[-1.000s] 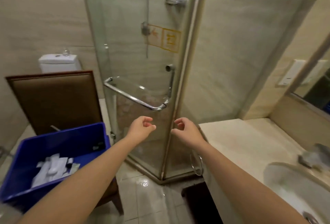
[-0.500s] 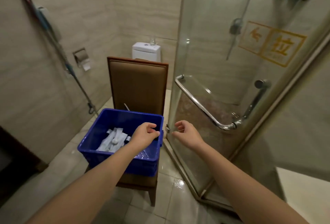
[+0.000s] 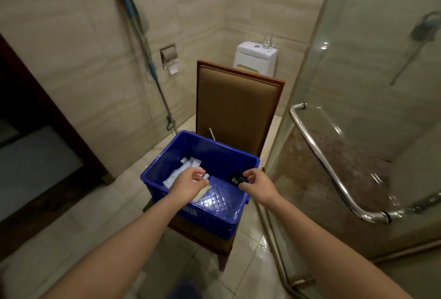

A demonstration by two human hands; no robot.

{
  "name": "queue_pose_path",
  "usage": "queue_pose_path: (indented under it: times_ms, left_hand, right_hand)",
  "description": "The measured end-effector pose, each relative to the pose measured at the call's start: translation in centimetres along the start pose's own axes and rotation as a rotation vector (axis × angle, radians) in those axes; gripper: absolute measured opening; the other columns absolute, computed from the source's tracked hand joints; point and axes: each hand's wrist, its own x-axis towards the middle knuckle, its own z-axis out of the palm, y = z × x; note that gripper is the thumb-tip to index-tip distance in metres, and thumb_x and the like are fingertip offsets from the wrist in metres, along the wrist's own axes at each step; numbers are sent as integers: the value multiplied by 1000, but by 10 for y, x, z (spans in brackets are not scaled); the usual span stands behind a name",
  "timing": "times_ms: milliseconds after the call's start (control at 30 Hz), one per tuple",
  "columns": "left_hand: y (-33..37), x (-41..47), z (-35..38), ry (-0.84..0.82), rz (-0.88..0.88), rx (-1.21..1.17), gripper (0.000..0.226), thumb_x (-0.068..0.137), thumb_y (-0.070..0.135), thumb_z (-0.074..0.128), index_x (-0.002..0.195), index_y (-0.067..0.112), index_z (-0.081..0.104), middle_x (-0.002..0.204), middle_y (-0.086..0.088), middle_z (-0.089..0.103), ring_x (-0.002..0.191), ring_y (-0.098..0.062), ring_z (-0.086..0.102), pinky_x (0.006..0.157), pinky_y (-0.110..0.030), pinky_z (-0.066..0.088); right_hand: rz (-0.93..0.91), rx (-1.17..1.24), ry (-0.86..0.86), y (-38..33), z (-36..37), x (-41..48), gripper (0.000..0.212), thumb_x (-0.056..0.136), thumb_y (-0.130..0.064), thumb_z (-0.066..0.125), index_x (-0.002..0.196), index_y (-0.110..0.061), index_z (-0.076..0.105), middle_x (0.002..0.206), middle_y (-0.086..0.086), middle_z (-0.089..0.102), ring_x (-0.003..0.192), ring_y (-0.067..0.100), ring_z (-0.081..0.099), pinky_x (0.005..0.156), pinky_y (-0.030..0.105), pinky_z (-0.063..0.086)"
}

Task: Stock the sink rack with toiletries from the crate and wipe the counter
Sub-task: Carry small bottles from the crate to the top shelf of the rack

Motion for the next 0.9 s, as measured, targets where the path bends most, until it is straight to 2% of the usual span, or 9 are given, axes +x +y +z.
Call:
queue_pose_path:
  times_ms: [167,267,433,500,633,800,833,900]
  left_hand:
    - [-10,40,-9,-25,-24,-1,35,89,21,67,122,19,56,107,3,61,102,-15,57,85,-25,44]
    - [-16,75,-16,-80,-21,17,35,89,22,66,122,20,56,107,4,61,104,-15,58,85,-25,46]
    - [-24,147,-31,-181,-24,68,34,91,21,64,123,19,56,110,2,62,95,-14,60,72,-21,47]
    - [-27,174,-37,-235,-28,101,34,91,22,63,124,18,55,109,2,61,94,-13,60,74,-22,47]
    - [-33,219,-45,-344,-45,181,33,90,24,64,122,19,56,108,2,61,95,-13,60,78,-23,47]
    - [-46,264,-41,-462,-64,246,28,91,24,63,118,20,56,106,2,62,80,-5,58,57,-8,40]
    - [-51,271,-37,-479,-74,246,28,91,24,64,118,19,56,102,2,63,80,-5,58,59,-9,42]
    - [-60,284,-26,-514,-105,228,31,89,22,66,119,16,58,93,2,63,89,-15,63,78,-23,51]
  right_hand:
    - [29,-8,-41,-7,19,40,42,84,-18,69,123,-15,56,114,4,58,101,17,58,87,33,51]
    - [69,3,-39,-14,31,69,40,86,-18,67,125,-15,55,113,3,56,99,17,57,83,30,49]
    - [172,42,-14,-27,50,118,39,89,-15,66,126,-14,54,114,2,56,100,16,56,77,24,44]
    - [220,40,-2,-31,59,135,39,88,-15,65,126,-14,54,116,4,57,100,16,56,73,21,42]
    - [318,29,50,-33,74,158,40,88,-13,64,126,-11,54,119,5,57,95,16,56,74,25,44]
    - [422,-43,70,-22,90,176,42,87,-20,64,127,-15,53,127,5,52,100,17,56,82,30,48]
    - [438,-57,64,-18,92,178,42,88,-21,63,129,-17,52,131,5,50,102,17,56,83,29,47]
    - [481,-76,35,-9,97,185,44,91,-22,62,133,-18,49,138,4,43,108,19,55,83,27,44]
